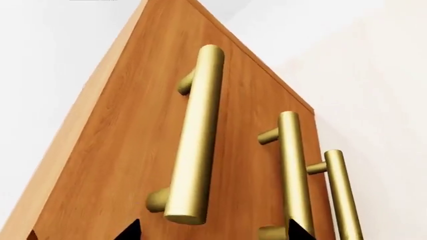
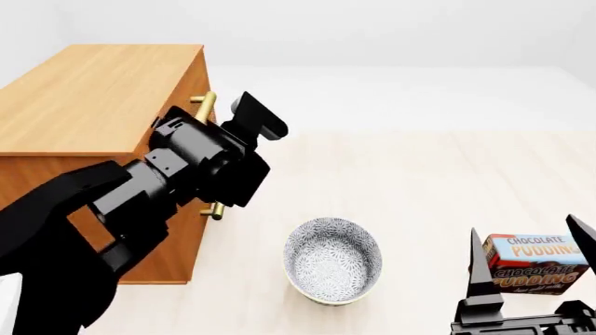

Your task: Put the butter at the back in the top drawer of the cabinet and close it.

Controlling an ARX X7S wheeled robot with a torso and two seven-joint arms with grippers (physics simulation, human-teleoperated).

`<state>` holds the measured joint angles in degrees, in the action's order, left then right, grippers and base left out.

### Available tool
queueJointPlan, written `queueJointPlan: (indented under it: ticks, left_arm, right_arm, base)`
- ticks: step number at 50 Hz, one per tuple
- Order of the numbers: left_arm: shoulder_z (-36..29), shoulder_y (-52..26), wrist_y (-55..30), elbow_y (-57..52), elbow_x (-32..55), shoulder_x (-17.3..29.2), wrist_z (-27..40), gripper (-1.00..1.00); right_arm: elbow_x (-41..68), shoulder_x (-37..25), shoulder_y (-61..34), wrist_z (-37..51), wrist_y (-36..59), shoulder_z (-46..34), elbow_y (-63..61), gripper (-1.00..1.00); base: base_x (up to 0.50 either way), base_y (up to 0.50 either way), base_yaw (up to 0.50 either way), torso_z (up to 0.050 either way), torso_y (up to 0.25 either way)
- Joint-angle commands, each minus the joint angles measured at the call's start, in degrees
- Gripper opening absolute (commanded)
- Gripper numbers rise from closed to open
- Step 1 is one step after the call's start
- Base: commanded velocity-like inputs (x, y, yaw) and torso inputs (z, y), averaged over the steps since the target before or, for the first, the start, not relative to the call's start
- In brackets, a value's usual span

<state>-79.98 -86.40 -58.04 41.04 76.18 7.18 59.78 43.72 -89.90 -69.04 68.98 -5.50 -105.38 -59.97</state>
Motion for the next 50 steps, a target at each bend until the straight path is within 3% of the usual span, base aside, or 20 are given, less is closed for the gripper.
queueJointPlan:
  ticks: [1, 13, 15, 19, 21, 23, 33, 44, 50]
  left_arm:
    - [2.8, 3.6, -5.7, -18.3, 9.8, 8.9, 14.9, 1.0]
    - [6.0, 6.7, -5.7, -39.7, 19.4, 16.6, 30.1, 1.0]
    - [-0.7, 3.6, 0.2, -43.3, 21.8, 18.8, 30.2, 1.0]
    - [-28.4, -11.7, 25.3, -55.1, 30.1, 21.4, 30.2, 1.0]
    - [-36.4, -16.8, 34.5, -61.1, 30.8, 22.0, 30.2, 1.0]
    - [-39.5, -19.5, 40.1, -66.4, 29.5, 23.8, 30.1, 1.0]
    - [-37.9, -24.3, 46.3, -81.0, 20.7, 39.4, 26.3, 1.0]
    - [-36.2, -27.5, 48.6, -87.5, 13.6, 55.1, 21.6, 1.0]
    - [-35.0, -28.1, 51.6, -91.6, 8.4, 63.8, 14.9, 1.0]
  right_arm:
    - [-0.6, -0.1, 0.1, -0.1, -0.1, -0.2, 0.0, 1.0]
    - [-0.8, -0.1, 0.2, -0.3, 0.0, -0.1, 0.0, 1.0]
    - [-1.0, -0.1, 0.3, -0.3, -0.1, -0.2, 0.0, 1.0]
    - [-1.6, -0.1, 0.6, -0.2, -0.4, -0.4, 0.0, 1.0]
    - [-1.6, -0.1, 0.6, -0.3, -0.5, -0.4, 0.0, 1.0]
    - [-1.6, -0.1, 0.6, -0.4, -0.6, -0.4, 0.0, 1.0]
    - [-1.0, -0.1, 0.1, -2.4, -0.5, 0.3, 0.0, 1.0]
    - [1.9, -0.1, -1.9, -6.7, 0.4, 2.4, 0.0, 1.0]
    - [1.9, -0.1, -2.1, -7.9, -0.2, 2.7, 0.0, 1.0]
  base:
    - [0.0, 0.0, 0.0, 0.0, 0.0]
    - [0.0, 0.0, 0.0, 0.0, 0.0]
    - [0.0, 0.0, 0.0, 0.0, 0.0]
    - [0.0, 0.0, 0.0, 0.0, 0.0]
    - [0.0, 0.0, 0.0, 0.0, 0.0]
    - [0.0, 0.0, 0.0, 0.0, 0.0]
    - [0.0, 0.0, 0.0, 0.0, 0.0]
    - [0.0, 0.0, 0.0, 0.0, 0.0]
    - [0.0, 0.0, 0.0, 0.0, 0.0]
